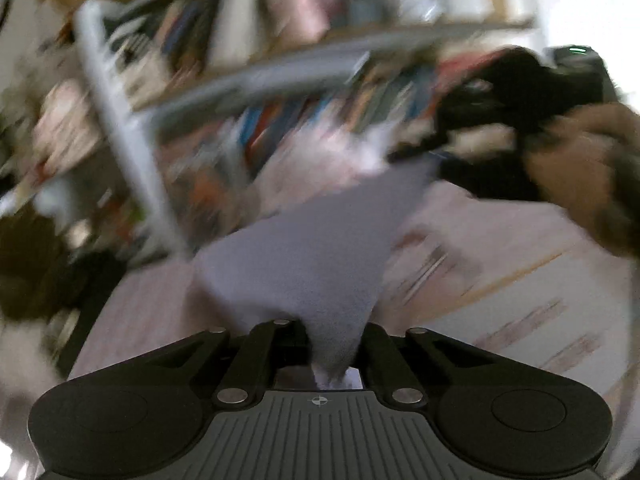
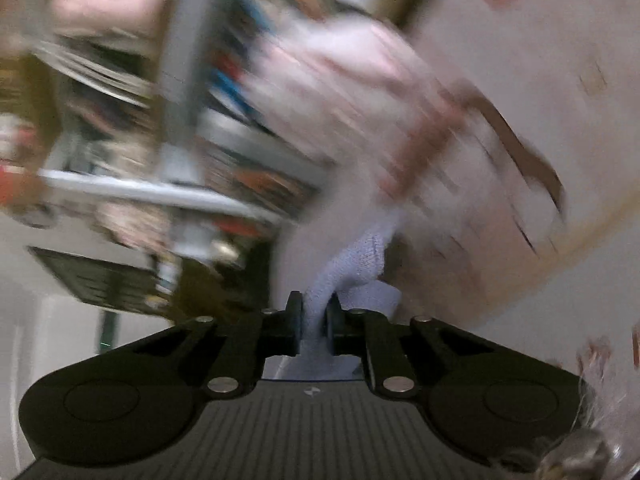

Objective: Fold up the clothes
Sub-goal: 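Lift the sweater with both tools and shake it open in the air, then lower the sweater onto the mat with both tools and release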

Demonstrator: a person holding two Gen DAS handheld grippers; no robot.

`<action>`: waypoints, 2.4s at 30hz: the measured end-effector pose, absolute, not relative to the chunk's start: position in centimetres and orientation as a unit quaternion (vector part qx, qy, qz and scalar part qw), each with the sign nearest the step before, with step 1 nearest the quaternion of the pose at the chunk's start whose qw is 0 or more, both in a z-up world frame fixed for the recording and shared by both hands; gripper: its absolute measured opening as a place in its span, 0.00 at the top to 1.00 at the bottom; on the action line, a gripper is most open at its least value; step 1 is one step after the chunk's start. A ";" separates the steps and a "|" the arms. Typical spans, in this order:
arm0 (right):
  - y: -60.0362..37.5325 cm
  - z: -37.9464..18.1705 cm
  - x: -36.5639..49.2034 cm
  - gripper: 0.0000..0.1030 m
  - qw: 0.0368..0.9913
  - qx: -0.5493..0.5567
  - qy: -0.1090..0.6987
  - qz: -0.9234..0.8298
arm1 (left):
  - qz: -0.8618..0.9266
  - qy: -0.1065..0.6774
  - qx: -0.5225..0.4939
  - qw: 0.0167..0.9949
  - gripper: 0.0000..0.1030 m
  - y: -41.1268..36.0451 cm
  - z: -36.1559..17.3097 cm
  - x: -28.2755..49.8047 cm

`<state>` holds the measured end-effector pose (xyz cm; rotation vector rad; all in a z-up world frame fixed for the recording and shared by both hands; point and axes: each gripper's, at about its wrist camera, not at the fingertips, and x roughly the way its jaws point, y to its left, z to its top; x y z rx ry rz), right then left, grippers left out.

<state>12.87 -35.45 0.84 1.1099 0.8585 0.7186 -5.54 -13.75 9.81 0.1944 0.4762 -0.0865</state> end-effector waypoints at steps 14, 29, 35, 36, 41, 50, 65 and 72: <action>-35.4 29.2 10.5 0.90 0.762 0.344 0.106 0.538 | -0.335 0.101 -0.186 0.918 0.97 -7.9 20.8 -5.8; -17.4 2.6 17.8 0.90 0.811 0.236 0.448 0.293 | -0.101 0.429 -0.167 0.882 0.96 2.6 -2.0 0.2; -12.2 1.2 17.7 0.71 0.812 0.183 0.458 0.313 | -0.091 0.446 -0.152 0.877 0.89 4.0 -3.4 0.3; -12.2 1.2 17.4 0.57 0.811 0.179 0.459 0.315 | -0.090 0.445 -0.158 0.877 0.88 4.5 -3.7 0.6; -15.5 2.2 15.2 0.55 0.823 0.152 0.435 0.331 | -0.079 0.439 -0.186 0.875 0.88 6.0 -4.3 1.1; -27.3 0.0 9.0 0.54 0.865 0.022 0.439 0.242 | -0.052 0.432 -0.179 0.883 0.87 5.4 -3.5 0.9; -34.9 -4.0 3.4 0.54 0.875 -0.084 0.433 0.198 | 0.012 0.385 -0.161 0.909 0.63 0.9 0.0 -2.6; -35.6 -4.7 2.7 0.54 0.869 -0.108 0.429 0.220 | 0.035 0.378 -0.160 0.911 0.60 -0.7 0.9 -3.6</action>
